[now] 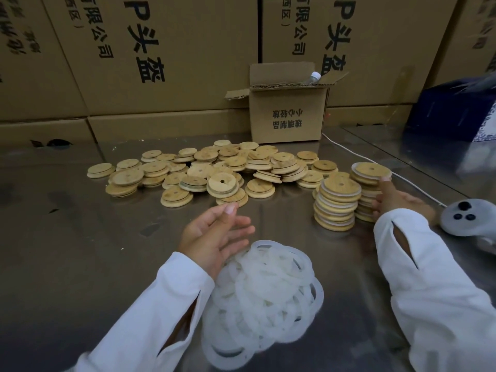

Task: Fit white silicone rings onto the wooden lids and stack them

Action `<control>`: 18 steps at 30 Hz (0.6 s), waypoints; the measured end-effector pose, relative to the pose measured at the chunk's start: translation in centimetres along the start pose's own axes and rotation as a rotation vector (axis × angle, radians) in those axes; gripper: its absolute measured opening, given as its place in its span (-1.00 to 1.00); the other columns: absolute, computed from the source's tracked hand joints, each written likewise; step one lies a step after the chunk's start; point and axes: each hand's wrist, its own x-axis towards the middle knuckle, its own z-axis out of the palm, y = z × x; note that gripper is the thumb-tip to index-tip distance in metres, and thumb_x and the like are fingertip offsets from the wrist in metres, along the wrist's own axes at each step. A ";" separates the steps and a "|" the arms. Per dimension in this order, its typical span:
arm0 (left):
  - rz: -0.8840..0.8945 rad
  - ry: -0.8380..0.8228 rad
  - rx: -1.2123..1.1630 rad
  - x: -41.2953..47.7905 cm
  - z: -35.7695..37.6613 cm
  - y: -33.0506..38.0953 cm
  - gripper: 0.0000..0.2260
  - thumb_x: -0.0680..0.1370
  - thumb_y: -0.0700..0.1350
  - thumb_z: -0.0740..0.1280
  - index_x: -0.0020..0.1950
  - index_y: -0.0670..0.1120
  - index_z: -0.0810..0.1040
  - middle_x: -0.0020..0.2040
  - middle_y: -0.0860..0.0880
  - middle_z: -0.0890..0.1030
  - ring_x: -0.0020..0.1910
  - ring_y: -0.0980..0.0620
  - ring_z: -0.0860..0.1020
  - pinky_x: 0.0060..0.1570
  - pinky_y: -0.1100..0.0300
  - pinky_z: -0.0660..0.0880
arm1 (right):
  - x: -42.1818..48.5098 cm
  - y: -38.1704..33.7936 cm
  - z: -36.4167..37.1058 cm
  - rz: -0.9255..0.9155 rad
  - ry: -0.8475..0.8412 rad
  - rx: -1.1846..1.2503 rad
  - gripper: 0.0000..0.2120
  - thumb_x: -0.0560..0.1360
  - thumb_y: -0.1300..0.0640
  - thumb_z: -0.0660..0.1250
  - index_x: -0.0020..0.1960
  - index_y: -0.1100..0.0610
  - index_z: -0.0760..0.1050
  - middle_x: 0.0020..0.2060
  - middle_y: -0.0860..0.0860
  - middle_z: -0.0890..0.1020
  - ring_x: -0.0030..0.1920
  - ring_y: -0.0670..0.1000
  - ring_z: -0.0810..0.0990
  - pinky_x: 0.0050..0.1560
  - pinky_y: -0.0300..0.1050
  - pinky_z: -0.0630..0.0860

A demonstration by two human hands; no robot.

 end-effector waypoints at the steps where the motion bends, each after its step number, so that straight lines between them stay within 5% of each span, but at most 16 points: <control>1: 0.006 0.015 0.011 0.0 0.0 0.1 -0.67 0.29 0.02 0.35 -0.01 -0.08 0.58 -0.27 -0.04 0.67 -0.20 -0.01 0.67 -0.30 0.22 0.59 | -0.4 0.1 -0.1 -0.053 -0.013 -0.012 -0.78 0.51 -0.05 0.25 -0.15 0.11 0.45 0.07 0.25 0.56 -0.38 -0.07 0.40 -0.32 -0.25 0.34; 6: 0.034 0.171 0.206 0.8 -0.5 0.1 -0.93 0.49 -0.14 0.33 -0.07 -0.04 0.58 -0.28 0.00 0.66 -0.25 0.06 0.65 -0.20 0.19 0.59 | -4.7 0.2 1.0 -0.501 0.269 0.110 -0.85 0.42 -0.01 0.36 -0.18 0.04 0.46 -0.39 -0.09 0.49 -0.47 -0.25 0.45 -0.48 -0.54 0.29; 11: 0.071 0.211 0.537 3.5 -1.0 0.1 -0.91 0.50 -0.18 0.34 -0.02 -0.05 0.52 -0.19 -0.02 0.59 -0.09 -0.04 0.58 0.03 0.03 0.51 | -8.8 2.7 3.3 -0.904 -0.150 -0.107 -0.78 0.40 0.02 0.38 -0.32 -0.04 0.36 -0.49 -0.10 0.44 -0.45 -0.22 0.42 -0.41 -0.41 0.34; 15: 0.152 0.256 0.785 7.4 -1.1 0.7 -0.77 0.48 -0.15 0.37 0.11 -0.10 0.49 -0.16 0.04 0.53 -0.11 0.04 0.53 -0.09 0.23 0.37 | -9.3 5.6 4.4 -0.942 -0.531 -0.430 -0.83 0.36 -0.08 0.34 -0.32 -0.08 0.39 -0.54 -0.09 0.40 -0.43 -0.14 0.41 -0.41 -0.29 0.32; 18: 0.179 0.306 0.983 10.6 -0.8 1.2 -0.70 0.48 -0.09 0.37 0.19 -0.09 0.46 0.09 -0.05 0.52 0.07 -0.06 0.52 -0.04 0.21 0.36 | -8.6 6.2 4.7 -0.915 -0.576 -0.455 -0.83 0.38 -0.03 0.35 -0.33 -0.09 0.41 -0.56 -0.10 0.40 -0.46 -0.14 0.40 -0.42 -0.27 0.32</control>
